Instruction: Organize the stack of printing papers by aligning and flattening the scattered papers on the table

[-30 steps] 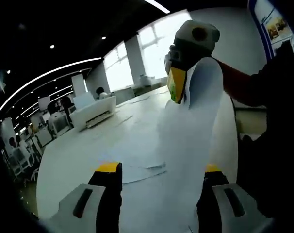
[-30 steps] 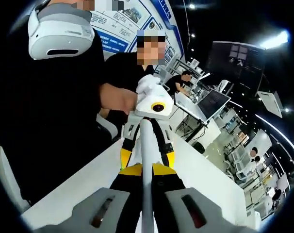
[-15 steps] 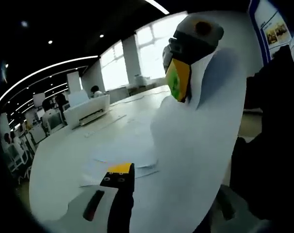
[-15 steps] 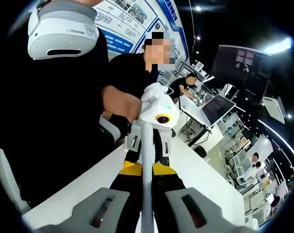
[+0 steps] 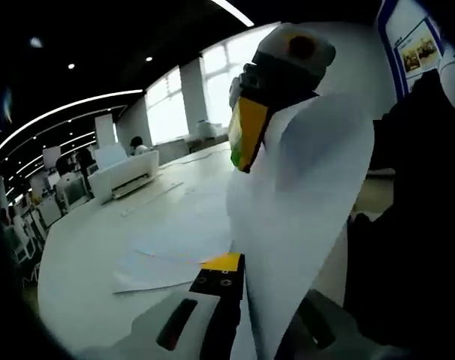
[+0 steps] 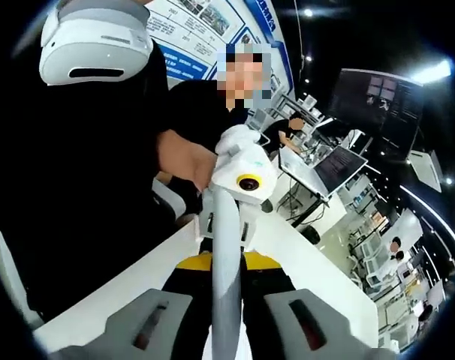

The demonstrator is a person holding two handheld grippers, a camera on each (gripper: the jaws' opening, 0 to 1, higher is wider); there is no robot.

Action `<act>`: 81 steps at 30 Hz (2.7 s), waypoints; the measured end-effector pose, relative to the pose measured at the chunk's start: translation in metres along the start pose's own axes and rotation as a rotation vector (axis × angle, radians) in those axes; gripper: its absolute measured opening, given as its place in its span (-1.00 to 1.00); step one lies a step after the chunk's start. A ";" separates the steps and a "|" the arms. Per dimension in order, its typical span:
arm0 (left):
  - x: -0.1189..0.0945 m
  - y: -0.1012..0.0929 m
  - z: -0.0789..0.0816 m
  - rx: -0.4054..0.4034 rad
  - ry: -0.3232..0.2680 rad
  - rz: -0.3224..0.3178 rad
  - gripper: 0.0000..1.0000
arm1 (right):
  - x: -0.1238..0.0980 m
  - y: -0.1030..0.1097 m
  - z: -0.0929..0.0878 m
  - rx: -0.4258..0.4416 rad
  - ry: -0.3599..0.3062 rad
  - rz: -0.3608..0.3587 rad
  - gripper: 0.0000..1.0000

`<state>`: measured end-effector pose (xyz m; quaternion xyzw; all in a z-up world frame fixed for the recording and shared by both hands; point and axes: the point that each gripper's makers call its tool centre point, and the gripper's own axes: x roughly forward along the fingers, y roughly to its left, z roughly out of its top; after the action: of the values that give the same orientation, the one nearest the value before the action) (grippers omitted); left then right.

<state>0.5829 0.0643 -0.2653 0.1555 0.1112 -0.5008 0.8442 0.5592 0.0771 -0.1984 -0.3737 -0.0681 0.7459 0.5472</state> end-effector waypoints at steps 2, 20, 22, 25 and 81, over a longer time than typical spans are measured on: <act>0.001 -0.001 -0.001 -0.002 0.001 -0.001 -0.89 | -0.001 -0.006 0.000 0.002 0.003 -0.031 -0.62; 0.003 -0.003 -0.015 -0.053 0.045 0.000 -0.89 | -0.015 -0.027 0.011 0.047 -0.079 -0.156 -0.79; 0.004 -0.005 -0.017 -0.085 0.049 -0.020 -0.89 | -0.014 -0.028 0.014 0.051 -0.092 -0.162 -0.97; 0.003 -0.007 -0.017 -0.101 0.047 -0.038 -0.89 | -0.013 -0.029 0.017 0.050 -0.099 -0.167 -1.00; -0.030 0.002 -0.040 -0.162 0.049 0.027 -0.89 | -0.069 -0.061 -0.015 0.210 -0.126 -0.526 -0.95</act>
<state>0.5690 0.1044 -0.2913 0.1003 0.1697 -0.4747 0.8578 0.6239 0.0364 -0.1442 -0.2374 -0.1189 0.6032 0.7521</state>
